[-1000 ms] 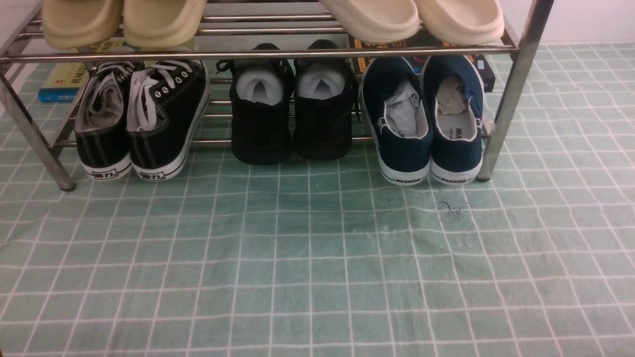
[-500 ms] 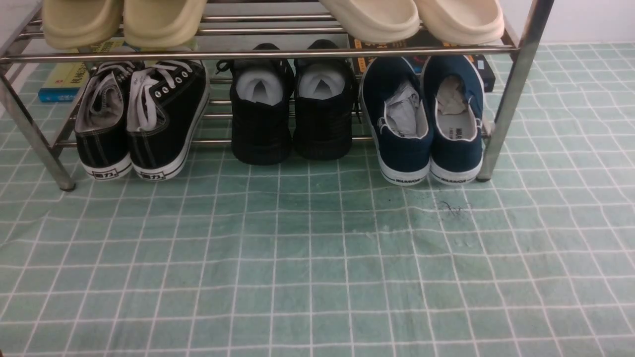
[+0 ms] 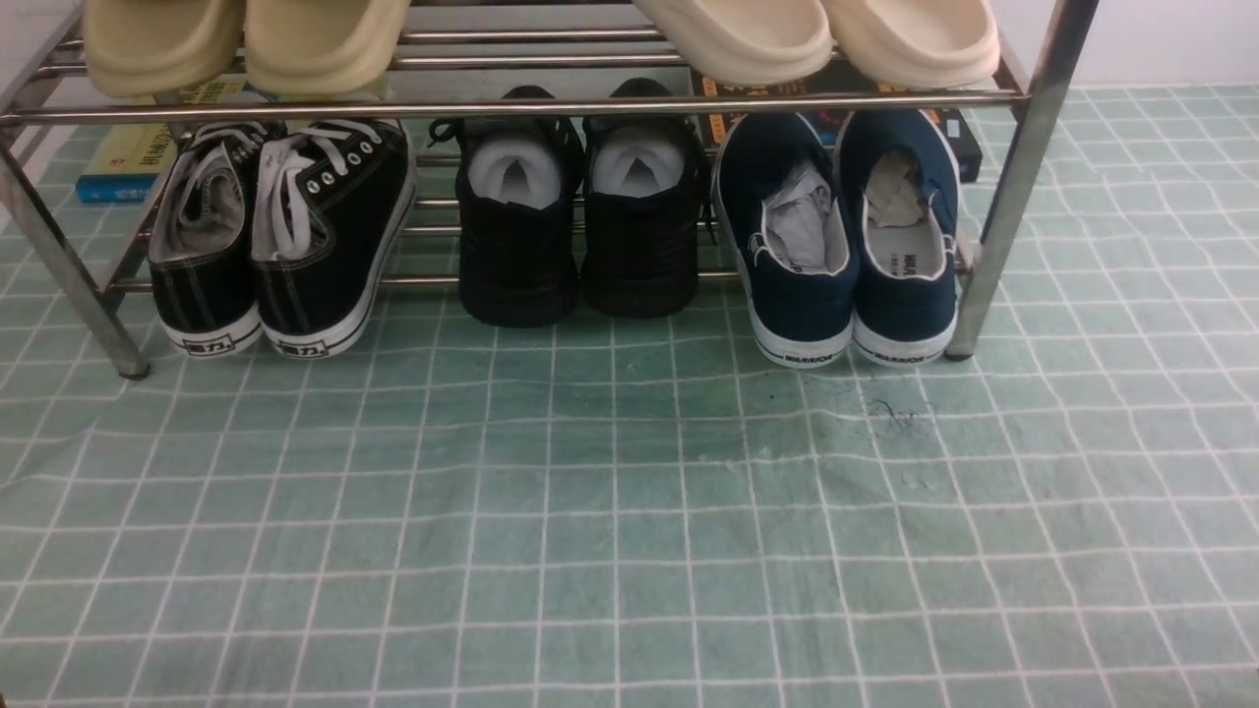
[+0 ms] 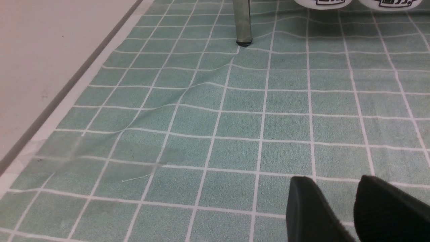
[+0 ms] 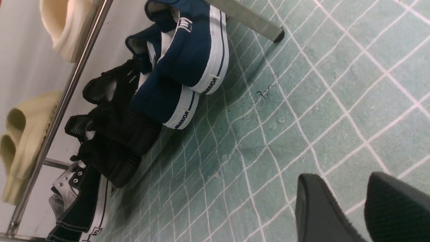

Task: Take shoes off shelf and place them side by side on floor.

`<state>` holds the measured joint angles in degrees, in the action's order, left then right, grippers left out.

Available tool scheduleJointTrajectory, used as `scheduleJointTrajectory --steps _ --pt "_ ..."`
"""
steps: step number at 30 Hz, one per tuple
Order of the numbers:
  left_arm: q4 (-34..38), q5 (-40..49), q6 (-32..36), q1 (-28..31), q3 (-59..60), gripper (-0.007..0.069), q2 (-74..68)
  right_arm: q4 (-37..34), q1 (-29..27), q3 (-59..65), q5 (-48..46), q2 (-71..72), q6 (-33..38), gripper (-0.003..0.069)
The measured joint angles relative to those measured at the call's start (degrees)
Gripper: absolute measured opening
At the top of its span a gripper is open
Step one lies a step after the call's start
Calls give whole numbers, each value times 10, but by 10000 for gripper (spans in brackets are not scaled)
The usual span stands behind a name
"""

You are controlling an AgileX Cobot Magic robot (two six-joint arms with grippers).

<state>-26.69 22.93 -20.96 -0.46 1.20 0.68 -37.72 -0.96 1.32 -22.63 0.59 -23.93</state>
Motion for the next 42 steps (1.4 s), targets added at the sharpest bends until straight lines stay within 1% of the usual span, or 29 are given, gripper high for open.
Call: scheduleJointTrajectory --steps 5,8,9,10,11,12,13,14,16,17,19,20,21,23,25,28,30,31,32,33,35,38,42 --pt "0 0 0 0 0 242 0 2 0 -2 -5 0 5 221" --pt "0 0 0 0 0 242 0 40 0 -50 -17 -12 21 109" --pt "0 0 0 0 0 242 0 48 0 -60 -18 -14 24 101" --pt "0 0 0 0 0 242 0 83 0 -104 -26 -40 37 35" --pt "0 0 0 0 0 242 0 111 0 -129 -32 -57 42 8" --pt "0 0 0 0 0 242 0 117 0 -135 -36 -66 43 0" --pt "0 0 0 0 0 242 0 142 0 -166 -45 -87 47 -9" --pt "0 0 0 0 0 242 0 193 0 -216 -72 -133 51 -11" --pt "0 0 0 0 0 242 0 256 0 -276 -129 -203 54 -6" --pt "0 0 0 0 0 242 0 274 0 -299 -149 -224 54 -3" --pt "0 0 0 0 0 242 0 307 0 -355 -228 -302 55 1" --pt "0 0 0 0 0 242 0 310 0 -355 -235 -309 55 2" --pt "0 0 0 0 0 242 0 324 0 -385 -285 -357 62 3" --pt "0 0 0 0 0 242 0 336 0 -416 -336 -413 80 5" --pt "0 0 0 0 0 242 0 336 0 -435 -365 -464 104 6" --pt "0 0 0 0 0 242 0 314 0 -447 -356 -519 164 9" --pt "0 0 0 0 0 242 0 271 0 -455 -338 -550 239 10" --pt "0 0 0 0 0 242 0 234 5 -464 -334 -567 298 10" --pt "0 0 0 0 0 242 0 234 6 -465 -333 -570 298 10" --pt "0 0 0 0 0 242 0 195 14 -476 -332 -589 360 14" --pt "0 0 0 0 0 242 0 138 35 -500 -334 -620 426 21" --pt "0 0 0 0 0 242 0 106 74 -540 -338 -666 469 33" --pt "0 0 0 0 0 242 0 102 147 -603 -344 -736 482 64"
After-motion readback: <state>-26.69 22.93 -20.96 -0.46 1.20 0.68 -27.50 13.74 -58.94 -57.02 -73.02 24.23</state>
